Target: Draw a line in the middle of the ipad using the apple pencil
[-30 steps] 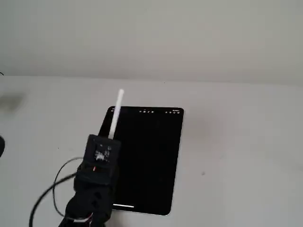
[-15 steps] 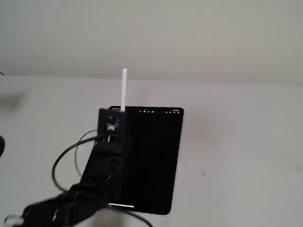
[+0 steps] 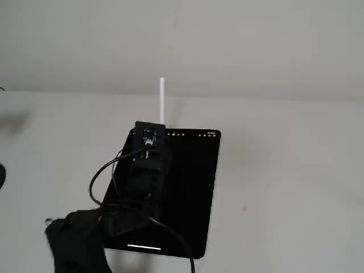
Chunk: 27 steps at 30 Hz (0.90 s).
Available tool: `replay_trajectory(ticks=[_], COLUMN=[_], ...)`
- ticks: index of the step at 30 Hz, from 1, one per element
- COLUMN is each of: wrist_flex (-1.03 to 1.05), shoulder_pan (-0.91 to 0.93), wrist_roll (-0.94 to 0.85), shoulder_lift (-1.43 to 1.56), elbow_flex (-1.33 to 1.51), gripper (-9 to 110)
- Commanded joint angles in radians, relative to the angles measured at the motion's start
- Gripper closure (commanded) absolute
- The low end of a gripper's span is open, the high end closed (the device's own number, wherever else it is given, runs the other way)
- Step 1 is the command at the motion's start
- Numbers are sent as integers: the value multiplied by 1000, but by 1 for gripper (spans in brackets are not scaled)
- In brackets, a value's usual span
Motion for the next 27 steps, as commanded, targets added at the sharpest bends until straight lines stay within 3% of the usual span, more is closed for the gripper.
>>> replay_trajectory(ticks=[1,27], wrist_flex=[17,41], shoulder_pan=[23,29], wrist_roll=[-12,-23], shoulder_lift=[-57,-206], elbow_flex=[-173,-318], gripper=[102,102])
